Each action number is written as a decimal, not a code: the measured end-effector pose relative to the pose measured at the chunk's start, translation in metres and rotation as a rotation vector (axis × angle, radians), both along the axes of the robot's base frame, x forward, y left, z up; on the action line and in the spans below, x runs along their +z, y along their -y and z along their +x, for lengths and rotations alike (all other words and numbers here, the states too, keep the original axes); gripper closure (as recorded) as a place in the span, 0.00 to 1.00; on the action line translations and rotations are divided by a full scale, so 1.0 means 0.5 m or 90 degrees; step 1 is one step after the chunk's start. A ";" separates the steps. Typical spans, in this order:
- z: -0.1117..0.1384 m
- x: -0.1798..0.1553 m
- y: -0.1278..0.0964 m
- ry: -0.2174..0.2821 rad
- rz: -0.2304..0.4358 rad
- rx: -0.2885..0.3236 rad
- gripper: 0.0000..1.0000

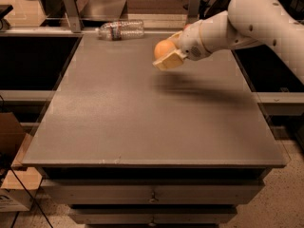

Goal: Move orange near water bottle

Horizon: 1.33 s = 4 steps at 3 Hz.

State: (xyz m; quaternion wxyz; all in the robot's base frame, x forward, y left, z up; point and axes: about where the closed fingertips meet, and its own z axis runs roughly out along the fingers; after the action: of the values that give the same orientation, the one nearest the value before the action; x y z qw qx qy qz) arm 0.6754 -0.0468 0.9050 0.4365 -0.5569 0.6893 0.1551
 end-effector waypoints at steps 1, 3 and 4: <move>0.114 0.006 -0.065 0.047 0.072 -0.011 1.00; 0.321 -0.014 -0.162 0.083 0.204 -0.066 0.82; 0.372 -0.032 -0.178 0.081 0.223 -0.102 0.59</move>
Offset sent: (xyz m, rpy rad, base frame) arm 0.1866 0.0827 0.0047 0.3827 -0.1818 -0.1074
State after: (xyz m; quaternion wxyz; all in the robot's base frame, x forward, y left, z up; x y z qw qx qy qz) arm 0.8615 0.0424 0.8890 0.5804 -0.4245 0.6651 0.2015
